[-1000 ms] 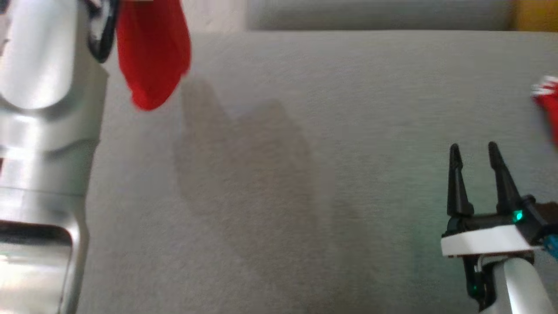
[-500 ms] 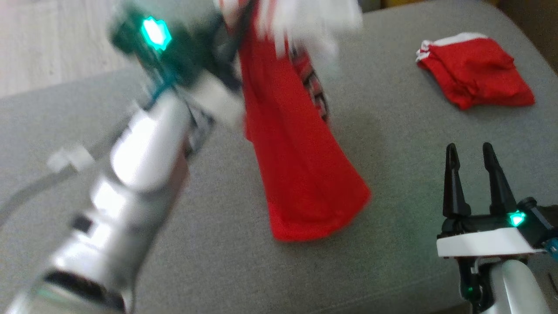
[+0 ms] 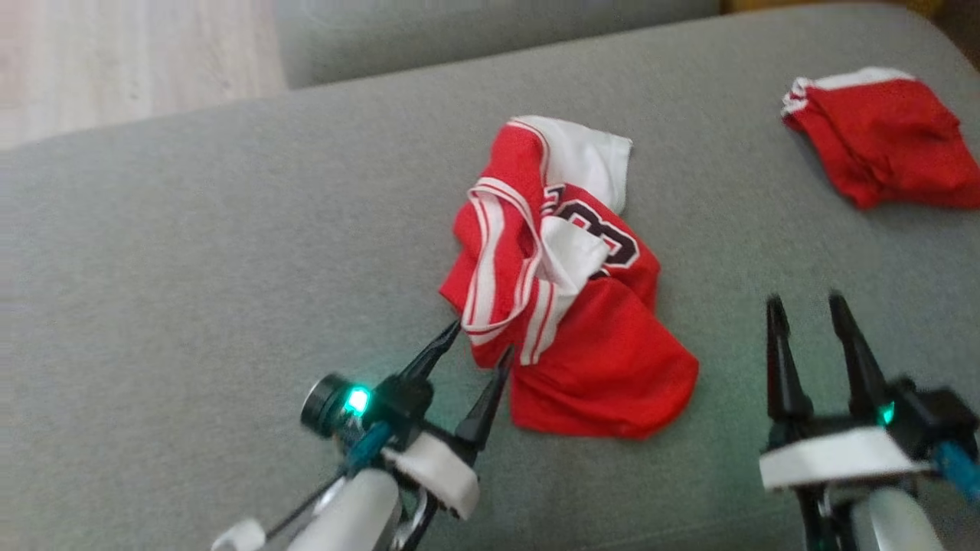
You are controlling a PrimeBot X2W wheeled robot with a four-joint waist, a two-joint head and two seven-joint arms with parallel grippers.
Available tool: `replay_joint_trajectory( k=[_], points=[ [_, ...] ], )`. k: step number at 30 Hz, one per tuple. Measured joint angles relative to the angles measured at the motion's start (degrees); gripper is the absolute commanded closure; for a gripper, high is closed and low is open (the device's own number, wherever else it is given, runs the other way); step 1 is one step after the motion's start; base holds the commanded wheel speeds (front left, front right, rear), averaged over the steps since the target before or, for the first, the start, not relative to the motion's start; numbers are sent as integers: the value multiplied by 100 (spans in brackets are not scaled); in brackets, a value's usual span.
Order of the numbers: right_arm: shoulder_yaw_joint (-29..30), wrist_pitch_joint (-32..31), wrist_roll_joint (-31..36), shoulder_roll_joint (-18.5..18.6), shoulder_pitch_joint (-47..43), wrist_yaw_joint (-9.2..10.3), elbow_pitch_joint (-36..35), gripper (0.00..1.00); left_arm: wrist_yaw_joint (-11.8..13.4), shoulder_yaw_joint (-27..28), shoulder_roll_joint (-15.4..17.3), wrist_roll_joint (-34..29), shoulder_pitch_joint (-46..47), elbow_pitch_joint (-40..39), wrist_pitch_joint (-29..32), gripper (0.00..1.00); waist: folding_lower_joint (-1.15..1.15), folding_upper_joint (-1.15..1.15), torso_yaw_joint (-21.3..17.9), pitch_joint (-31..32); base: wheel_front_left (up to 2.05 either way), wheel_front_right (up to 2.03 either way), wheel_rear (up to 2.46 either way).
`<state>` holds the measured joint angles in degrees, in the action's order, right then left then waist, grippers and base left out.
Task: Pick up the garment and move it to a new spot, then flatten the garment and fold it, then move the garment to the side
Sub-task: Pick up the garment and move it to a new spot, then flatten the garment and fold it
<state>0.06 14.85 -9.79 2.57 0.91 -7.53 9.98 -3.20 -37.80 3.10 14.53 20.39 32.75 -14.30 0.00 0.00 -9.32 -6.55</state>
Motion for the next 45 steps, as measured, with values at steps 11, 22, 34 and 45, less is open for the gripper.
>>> replay_joint_trajectory(
  k=[11,22,34,45],
  points=[
    [392,-7,140,-7,-938,0,-22,0,871,1517,-4,-55,-2168,-1784,-9,0,-2,0,608,758,0,0,0],
    [245,-7,138,-16,-1348,0,-188,0,1232,2135,2,-177,-3158,-2702,-15,0,-1,0,1108,1283,0,0,0],
    [245,-7,121,-18,-1354,0,-146,0,1226,2132,2,-458,-3160,-2632,-14,0,0,0,1141,1374,0,0,0],
    [214,-7,70,-18,-1469,0,-127,0,1180,2235,2,-556,-3160,-2553,-15,0,0,0,1179,1386,0,0,0]
  ],
)
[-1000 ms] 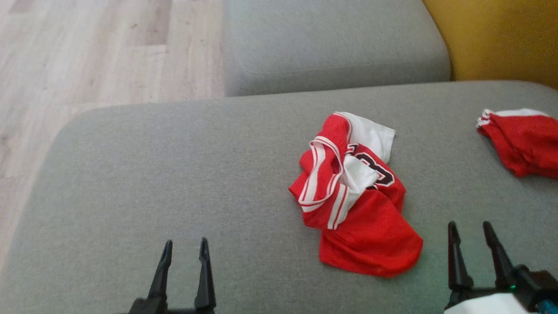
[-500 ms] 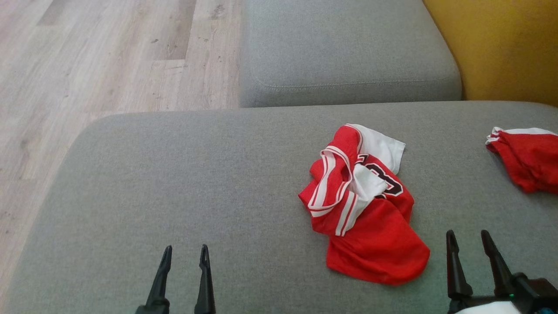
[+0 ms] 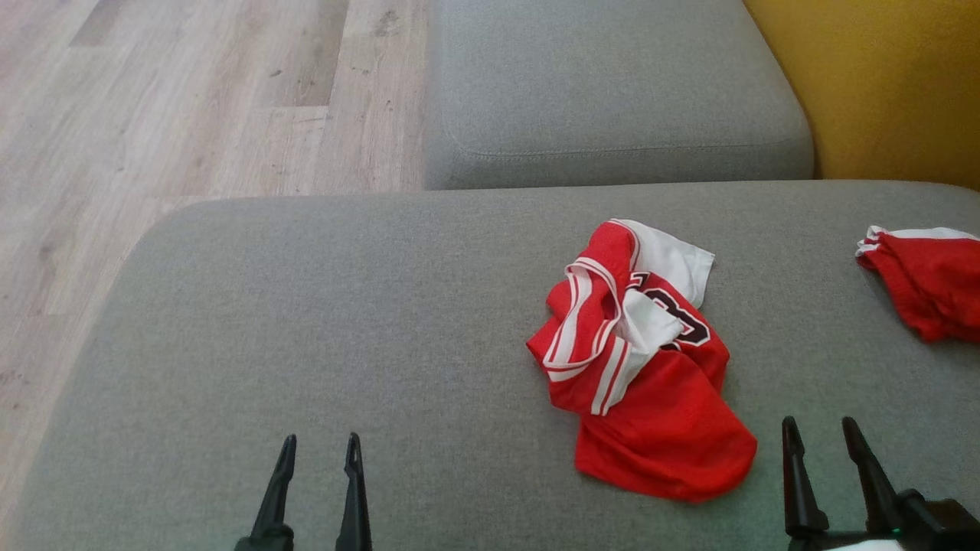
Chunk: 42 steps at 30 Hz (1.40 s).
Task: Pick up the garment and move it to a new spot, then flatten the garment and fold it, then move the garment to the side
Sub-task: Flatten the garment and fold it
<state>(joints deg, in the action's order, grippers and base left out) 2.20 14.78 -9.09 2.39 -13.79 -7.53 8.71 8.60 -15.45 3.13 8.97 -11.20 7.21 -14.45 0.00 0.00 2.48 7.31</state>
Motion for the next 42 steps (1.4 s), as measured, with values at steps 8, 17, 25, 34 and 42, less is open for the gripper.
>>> replay_joint_trajectory(
  k=[8,17,25,34,42],
  points=[
    [-42,0,-1,0,2,0,21,0,-8,24,0,-37,-5,57,0,0,0,0,-9,-38,0,0,0],
    [-348,0,71,0,86,0,49,0,-701,-1199,3,466,804,1248,1,0,0,0,-222,-426,0,0,0],
    [-550,0,221,0,508,0,68,0,-907,-2201,-8,1111,2202,1990,1,0,0,0,-755,-814,0,0,0],
    [-565,0,253,3,759,0,69,0,-533,-2386,-14,1448,3073,2397,1,56,1,0,-1497,-1320,0,0,0],
    [-637,0,202,3,853,0,120,0,-848,-2472,-12,1514,3694,1750,0,100,0,0,-1973,-1406,0,0,0]
  ],
)
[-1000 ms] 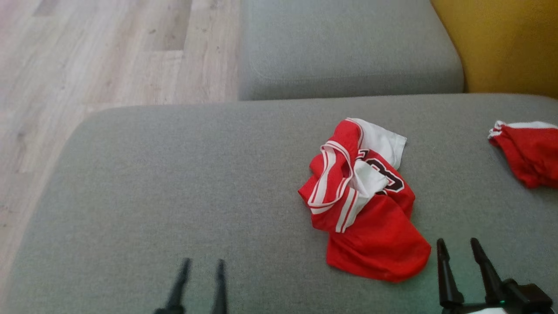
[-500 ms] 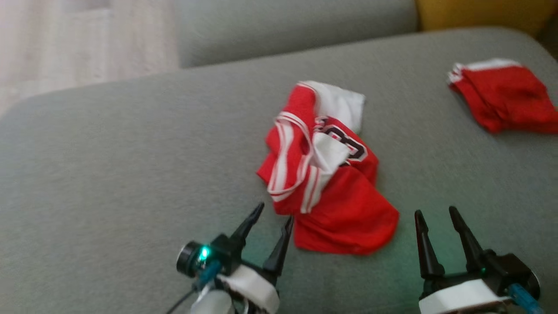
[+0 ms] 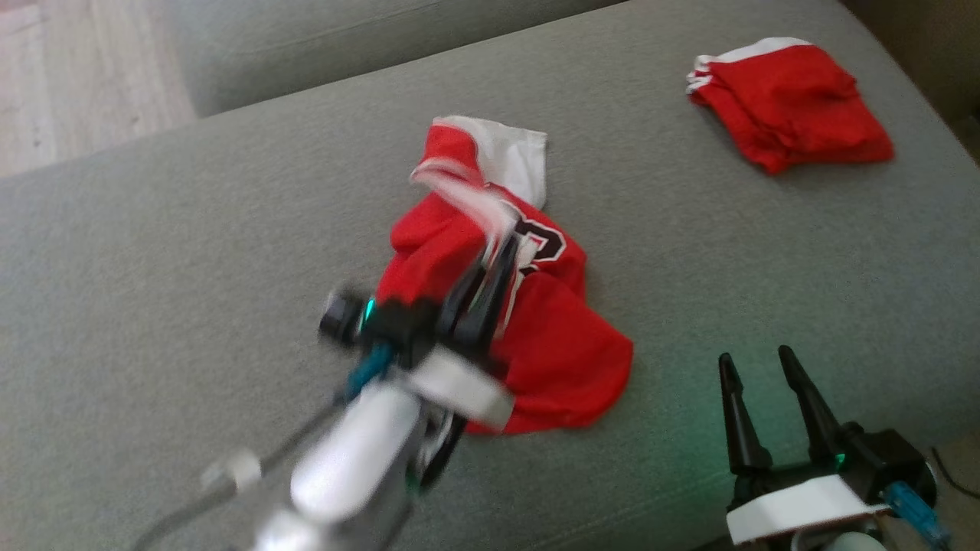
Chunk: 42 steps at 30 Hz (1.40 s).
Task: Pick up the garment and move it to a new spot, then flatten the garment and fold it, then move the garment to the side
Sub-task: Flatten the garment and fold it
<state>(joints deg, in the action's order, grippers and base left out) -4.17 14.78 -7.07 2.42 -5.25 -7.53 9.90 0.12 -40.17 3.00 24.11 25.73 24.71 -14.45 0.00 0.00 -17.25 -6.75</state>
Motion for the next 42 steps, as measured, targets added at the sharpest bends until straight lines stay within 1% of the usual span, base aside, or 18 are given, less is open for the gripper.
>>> replay_joint_trajectory(
  k=[5,9,13,15,17,20,22,25,26,27,28,31,35,36,37,38,41,42],
  points=[
    [-99,0,-149,0,0,0,13,0,-170,-129,-10,124,1466,-225,0,100,0,0,-175,128,0,0,0],
    [-129,0,-202,0,-10,0,65,0,-189,-69,-53,390,2881,77,-20,100,0,0,-218,311,0,0,0],
    [-152,0,-227,0,-76,0,107,0,-42,192,-152,973,3899,443,-32,100,-1,0,-140,487,0,0,0],
    [-85,0,-280,2,-151,0,102,0,48,283,-192,1157,4312,692,-33,100,-1,0,-12,520,0,0,0],
    [-21,0,-305,3,-175,0,83,0,49,292,-201,1372,4531,1031,-34,100,-1,0,159,527,0,0,0],
    [70,0,-338,2,-167,0,-5,0,-56,235,-177,1555,4332,1673,15,100,-1,0,435,521,0,0,0],
    [135,0,-363,3,-162,0,-35,0,-131,86,-45,1566,3824,1990,73,100,-1,0,611,497,0,0,0],
    [203,0,-371,2,-160,0,-85,0,-152,86,365,1662,2769,2427,82,100,-1,0,831,402,0,0,0],
    [220,0,-371,2,-153,0,-89,0,-120,109,552,1694,2413,2587,80,100,-1,0,881,347,0,0,0],
    [233,0,-369,2,-140,0,-89,0,-109,290,849,1871,1788,2862,70,100,1,0,963,232,0,0,0],
    [231,0,-368,1,-116,0,-92,0,-80,352,976,1894,1535,2967,67,100,1,0,996,177,0,0,0],
    [266,0,-356,0,-90,0,-129,0,-47,710,1177,1989,1072,3010,24,100,0,0,1079,20,0,0,0],
    [302,0,-332,1,-75,0,-133,0,136,1267,1339,1708,876,2398,23,98,0,0,1206,-123,0,0,0],
    [302,0,-332,1,-75,0,-133,0,136,1267,1339,1708,876,2398,23,75,0,0,1206,-123,0,0,0],
    [311,0,-311,0,-67,0,-133,0,182,1437,1374,1616,815,2203,20,20,0,0,1243,-150,0,0,0],
    [320,0,-298,0,-52,0,-133,0,236,1595,1414,1502,730,2009,18,0,0,0,1283,-176,0,0,0],
    [302,0,-294,1,37,0,-133,0,400,1917,1513,976,382,1492,15,0,0,0,1390,-248,0,0,0],
    [288,0,-294,0,58,0,-132,0,521,1971,1536,749,242,1351,15,0,0,0,1417,-268,0,0,0]
  ],
)
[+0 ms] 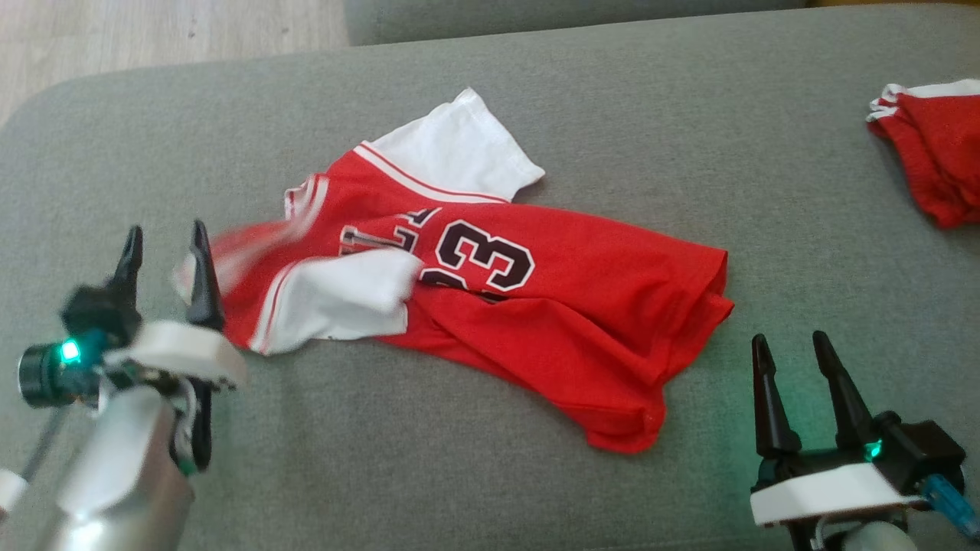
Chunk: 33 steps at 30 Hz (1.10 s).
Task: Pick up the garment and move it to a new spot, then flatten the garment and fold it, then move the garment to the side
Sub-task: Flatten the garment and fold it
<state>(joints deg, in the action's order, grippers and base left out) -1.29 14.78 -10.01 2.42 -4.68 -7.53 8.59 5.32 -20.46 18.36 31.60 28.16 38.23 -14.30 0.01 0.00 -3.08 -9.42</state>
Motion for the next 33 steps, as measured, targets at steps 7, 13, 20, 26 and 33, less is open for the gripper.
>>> replay_joint_trajectory(
  k=[7,13,20,26,33],
  points=[
    [-27,0,1,1,63,0,2,0,587,-33,-220,-1408,-840,-1228,-15,0,0,0,41,-79,0,0,0],
    [-32,0,2,1,62,0,9,0,261,-915,-702,-1975,-1395,-1029,-23,0,-1,0,-20,-112,0,0,0],
    [-97,0,54,1,71,0,14,0,123,-929,-1121,-1904,-961,-153,-23,0,0,0,-141,-223,0,0,0],
    [-119,0,62,1,149,0,27,0,347,-892,-1246,-1944,-458,497,-23,0,0,0,-295,-281,0,0,0],
    [-55,0,102,1,172,0,33,0,428,-780,-1293,-1957,-467,606,-23,100,0,0,-348,-204,0,0,0]
  ],
)
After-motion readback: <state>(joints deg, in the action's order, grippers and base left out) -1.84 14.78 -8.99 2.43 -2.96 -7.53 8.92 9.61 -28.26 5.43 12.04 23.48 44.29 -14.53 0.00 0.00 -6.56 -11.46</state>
